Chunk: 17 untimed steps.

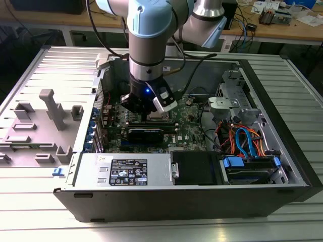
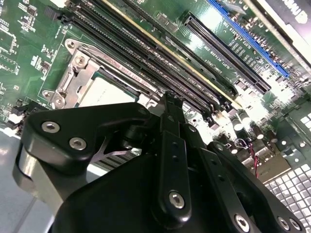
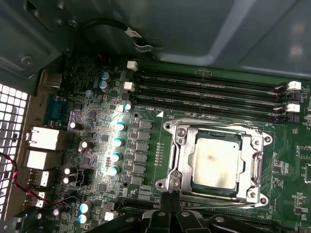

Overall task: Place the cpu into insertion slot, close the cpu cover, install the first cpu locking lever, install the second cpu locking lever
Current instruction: 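Install the second cpu locking lever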

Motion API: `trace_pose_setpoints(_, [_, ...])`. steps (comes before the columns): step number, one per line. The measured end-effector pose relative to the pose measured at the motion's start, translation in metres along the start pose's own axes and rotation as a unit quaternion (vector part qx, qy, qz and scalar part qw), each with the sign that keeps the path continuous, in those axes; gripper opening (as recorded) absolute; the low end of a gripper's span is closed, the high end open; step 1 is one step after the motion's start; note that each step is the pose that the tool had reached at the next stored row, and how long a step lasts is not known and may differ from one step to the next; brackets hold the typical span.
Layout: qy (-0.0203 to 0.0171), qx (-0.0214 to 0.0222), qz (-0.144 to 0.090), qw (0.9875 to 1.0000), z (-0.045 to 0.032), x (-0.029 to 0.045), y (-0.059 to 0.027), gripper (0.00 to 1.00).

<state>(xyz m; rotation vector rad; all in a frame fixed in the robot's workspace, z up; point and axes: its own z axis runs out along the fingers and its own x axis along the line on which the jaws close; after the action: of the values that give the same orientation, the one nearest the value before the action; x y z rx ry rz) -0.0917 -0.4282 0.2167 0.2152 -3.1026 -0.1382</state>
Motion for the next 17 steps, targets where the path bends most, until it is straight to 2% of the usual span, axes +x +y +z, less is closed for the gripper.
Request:
trace_pose_setpoints(7, [-0.0001,-0.0027,0.0,1.0,0.0049,0.0012,-0.0008,0.11])
trace_pose_setpoints(17, [-0.0005,-0.0063,-0.001,1.0,0.006,0.0018,-0.0009,0.11])
